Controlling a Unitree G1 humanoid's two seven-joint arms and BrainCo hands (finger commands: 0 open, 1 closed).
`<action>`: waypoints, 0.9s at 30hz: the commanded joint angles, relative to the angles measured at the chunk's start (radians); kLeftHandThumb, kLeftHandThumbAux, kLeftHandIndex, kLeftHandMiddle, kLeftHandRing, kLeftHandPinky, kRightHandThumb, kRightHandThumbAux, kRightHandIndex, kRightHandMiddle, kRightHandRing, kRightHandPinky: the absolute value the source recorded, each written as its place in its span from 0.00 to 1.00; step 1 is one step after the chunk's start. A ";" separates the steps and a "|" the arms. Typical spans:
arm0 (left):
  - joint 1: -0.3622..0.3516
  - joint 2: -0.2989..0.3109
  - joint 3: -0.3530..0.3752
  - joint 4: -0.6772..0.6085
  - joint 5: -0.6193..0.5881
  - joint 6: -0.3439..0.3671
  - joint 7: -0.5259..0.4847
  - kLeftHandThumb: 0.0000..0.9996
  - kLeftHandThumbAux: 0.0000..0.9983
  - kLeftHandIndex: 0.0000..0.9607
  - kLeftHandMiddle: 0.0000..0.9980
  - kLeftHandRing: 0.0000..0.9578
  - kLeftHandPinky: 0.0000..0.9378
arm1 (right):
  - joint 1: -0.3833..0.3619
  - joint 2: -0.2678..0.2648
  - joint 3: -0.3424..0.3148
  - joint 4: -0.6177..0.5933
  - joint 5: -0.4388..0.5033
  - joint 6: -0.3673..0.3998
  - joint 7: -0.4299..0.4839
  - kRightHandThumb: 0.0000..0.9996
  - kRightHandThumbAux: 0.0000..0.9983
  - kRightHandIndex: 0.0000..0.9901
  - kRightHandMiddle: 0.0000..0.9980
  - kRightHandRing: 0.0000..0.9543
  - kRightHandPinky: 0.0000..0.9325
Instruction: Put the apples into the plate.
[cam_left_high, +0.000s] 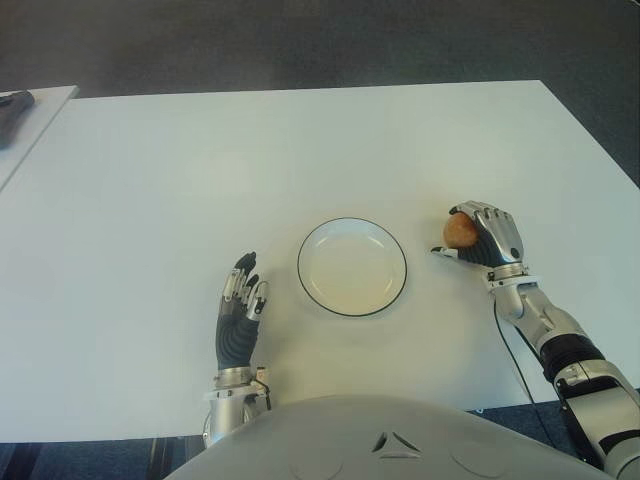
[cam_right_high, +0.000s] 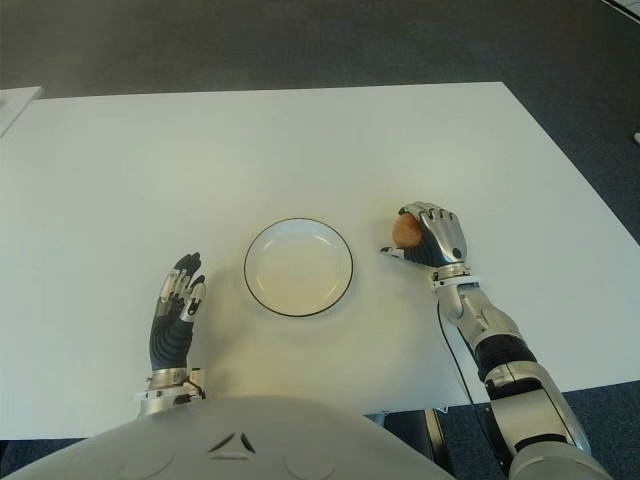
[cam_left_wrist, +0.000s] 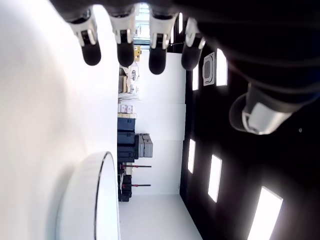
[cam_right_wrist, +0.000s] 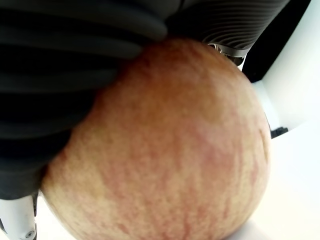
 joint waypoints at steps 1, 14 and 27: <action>0.001 0.006 0.009 0.009 0.014 0.008 -0.007 0.07 0.46 0.13 0.11 0.09 0.10 | -0.011 0.001 0.031 0.057 -0.009 -0.025 -0.015 0.70 0.71 0.44 0.80 0.83 0.86; 0.003 -0.002 0.010 0.011 0.001 -0.002 -0.008 0.07 0.46 0.13 0.12 0.09 0.11 | -0.055 0.010 0.055 0.121 0.012 -0.040 -0.011 0.71 0.72 0.45 0.84 0.87 0.88; 0.002 -0.002 0.013 0.005 0.003 0.013 -0.009 0.07 0.46 0.14 0.12 0.10 0.11 | -0.063 0.005 0.050 0.069 0.032 -0.052 -0.019 0.71 0.72 0.44 0.85 0.88 0.89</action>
